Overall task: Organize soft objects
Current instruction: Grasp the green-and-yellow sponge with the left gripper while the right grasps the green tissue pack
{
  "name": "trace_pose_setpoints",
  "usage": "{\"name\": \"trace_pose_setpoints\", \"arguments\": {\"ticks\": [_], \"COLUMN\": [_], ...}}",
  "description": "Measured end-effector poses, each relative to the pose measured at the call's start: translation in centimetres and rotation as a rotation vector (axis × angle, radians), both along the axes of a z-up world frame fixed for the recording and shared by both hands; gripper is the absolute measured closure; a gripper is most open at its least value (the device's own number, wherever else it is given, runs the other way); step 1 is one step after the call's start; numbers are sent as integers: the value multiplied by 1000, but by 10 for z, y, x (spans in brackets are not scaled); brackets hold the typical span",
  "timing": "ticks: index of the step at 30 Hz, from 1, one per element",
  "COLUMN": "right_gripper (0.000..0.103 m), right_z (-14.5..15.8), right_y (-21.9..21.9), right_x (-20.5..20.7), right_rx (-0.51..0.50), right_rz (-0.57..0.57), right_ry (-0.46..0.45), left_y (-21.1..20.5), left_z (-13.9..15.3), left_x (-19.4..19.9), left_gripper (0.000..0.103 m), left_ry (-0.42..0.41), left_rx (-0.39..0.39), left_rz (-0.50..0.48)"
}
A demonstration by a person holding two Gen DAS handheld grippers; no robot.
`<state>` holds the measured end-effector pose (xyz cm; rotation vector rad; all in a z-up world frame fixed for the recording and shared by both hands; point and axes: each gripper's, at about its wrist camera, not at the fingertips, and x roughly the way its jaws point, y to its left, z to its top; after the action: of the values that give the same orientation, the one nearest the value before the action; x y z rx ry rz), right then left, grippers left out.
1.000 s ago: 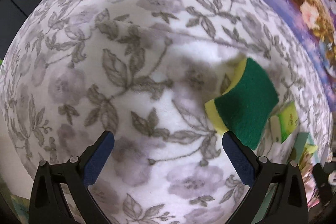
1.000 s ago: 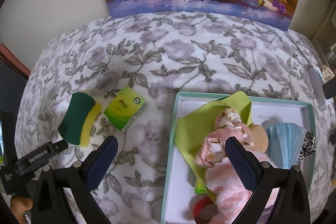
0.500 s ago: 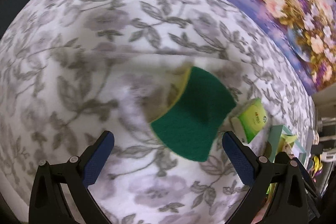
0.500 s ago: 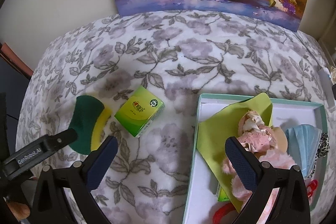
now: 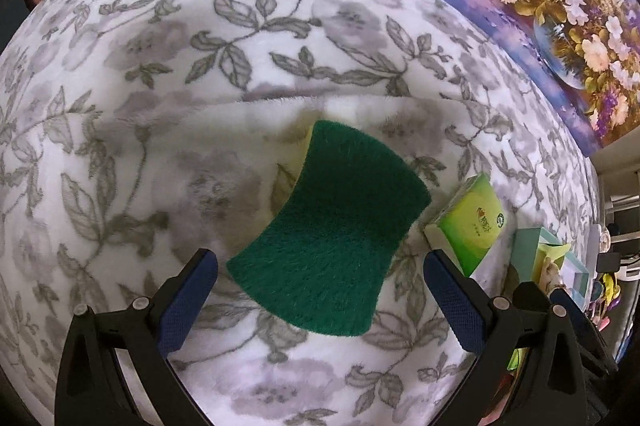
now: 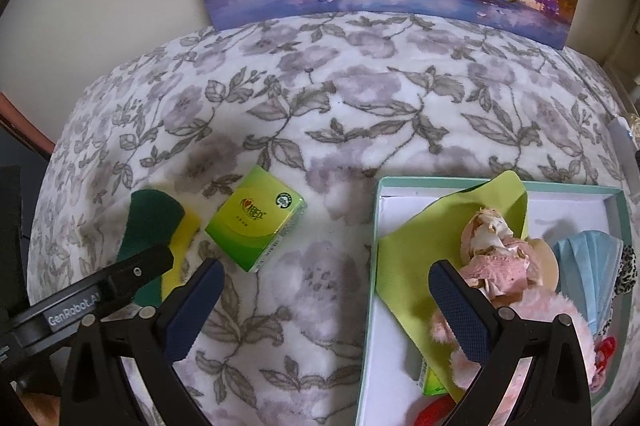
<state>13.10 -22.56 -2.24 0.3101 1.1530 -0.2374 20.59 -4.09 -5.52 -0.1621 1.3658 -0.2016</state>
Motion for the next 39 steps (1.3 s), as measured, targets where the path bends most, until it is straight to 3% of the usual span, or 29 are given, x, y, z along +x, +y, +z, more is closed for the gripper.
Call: {"name": "trace_pose_setpoints", "arguments": {"ticks": [6, 14, 26, 35, 39], "right_gripper": [0, 0, 0, 0, 5], "right_z": [-1, -2, -7, -1, -8], "right_y": [-4, 1, 10, 27, 37], "right_x": [-1, 2, 8, 20, 31], "right_rx": [-15, -27, -35, -22, -25], "right_rz": [-14, -16, -13, 3, 16], "right_ry": [5, -1, -1, -69, -61], "left_y": [-8, -5, 3, 48, 61], "left_z": [-4, -2, 4, 32, 37], "left_x": [0, 3, 2, 6, 7], "left_gripper": [2, 22, 27, 27, 27], "left_ry": [3, -9, -36, -96, -107], "left_rx": [-6, -5, -17, -20, -15], "left_rz": [-12, -10, -15, 140, 178]}}
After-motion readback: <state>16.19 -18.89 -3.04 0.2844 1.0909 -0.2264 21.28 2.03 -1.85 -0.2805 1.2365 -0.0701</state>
